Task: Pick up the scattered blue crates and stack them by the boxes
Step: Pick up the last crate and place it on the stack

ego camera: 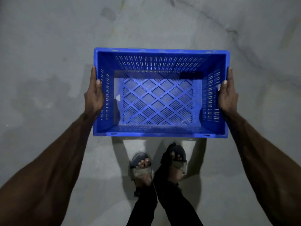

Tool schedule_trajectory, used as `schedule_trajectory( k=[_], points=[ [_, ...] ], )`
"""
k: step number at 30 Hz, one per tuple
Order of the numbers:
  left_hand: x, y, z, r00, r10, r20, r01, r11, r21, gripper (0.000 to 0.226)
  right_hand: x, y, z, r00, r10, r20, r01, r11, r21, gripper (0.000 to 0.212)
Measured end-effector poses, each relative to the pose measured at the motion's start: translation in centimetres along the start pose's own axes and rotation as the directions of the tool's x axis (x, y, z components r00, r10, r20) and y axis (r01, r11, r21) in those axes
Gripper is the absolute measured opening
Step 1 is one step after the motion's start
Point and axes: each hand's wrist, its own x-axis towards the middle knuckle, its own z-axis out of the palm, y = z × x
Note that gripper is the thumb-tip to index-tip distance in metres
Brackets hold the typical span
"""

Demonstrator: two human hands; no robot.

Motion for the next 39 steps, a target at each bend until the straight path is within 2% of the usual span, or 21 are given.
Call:
schedule_trajectory(
  k=[8, 10, 14, 18, 25, 29, 35, 39],
  points=[
    [-9.3, 7.0, -8.1, 0.987, -0.152, 0.058, 0.153, 0.988, -0.004, 0.051, -7.5, -6.6, -10.0, 0.992, 0.072, 0.105, -0.065, 0.995, -0.070, 0.050],
    [-11.5, 11.0, -11.3, 0.986, -0.151, 0.067, 0.151, 0.989, 0.006, 0.051, -9.7, -9.7, -13.8, 0.991, 0.076, 0.110, -0.068, 0.995, -0.073, 0.050],
    [-14.7, 18.6, -18.7, 0.965, -0.237, 0.108, 0.240, 0.971, -0.013, 0.053, -13.8, -17.2, -22.2, 0.983, 0.128, 0.132, -0.123, 0.991, -0.043, 0.052],
    [-16.4, 26.6, -26.0, 0.961, -0.267, 0.070, 0.269, 0.963, -0.031, 0.051, -16.5, -24.8, -30.1, 0.986, 0.123, 0.115, -0.119, 0.992, -0.042, 0.051],
    [-18.1, 39.3, -37.4, 0.982, -0.183, 0.053, 0.188, 0.977, -0.097, 0.051, -20.3, -36.4, -41.2, 0.992, 0.125, -0.019, -0.125, 0.992, 0.006, 0.049],
    [-17.2, 44.6, -42.5, 0.993, -0.117, 0.005, 0.117, 0.987, -0.109, 0.049, -20.7, -42.2, -45.4, 0.995, 0.065, -0.075, -0.063, 0.997, 0.034, 0.049],
    [-13.2, 49.0, -45.5, 0.999, -0.031, -0.029, 0.029, 0.998, -0.063, 0.049, -18.3, -46.0, -48.3, 0.990, 0.030, -0.135, -0.014, 0.993, 0.117, 0.049],
    [-8.0, 53.0, -45.2, 1.000, -0.012, 0.012, 0.013, 0.997, -0.078, 0.048, -14.2, -46.2, -49.8, 0.986, 0.055, -0.156, -0.034, 0.991, 0.130, 0.049]
  ],
)
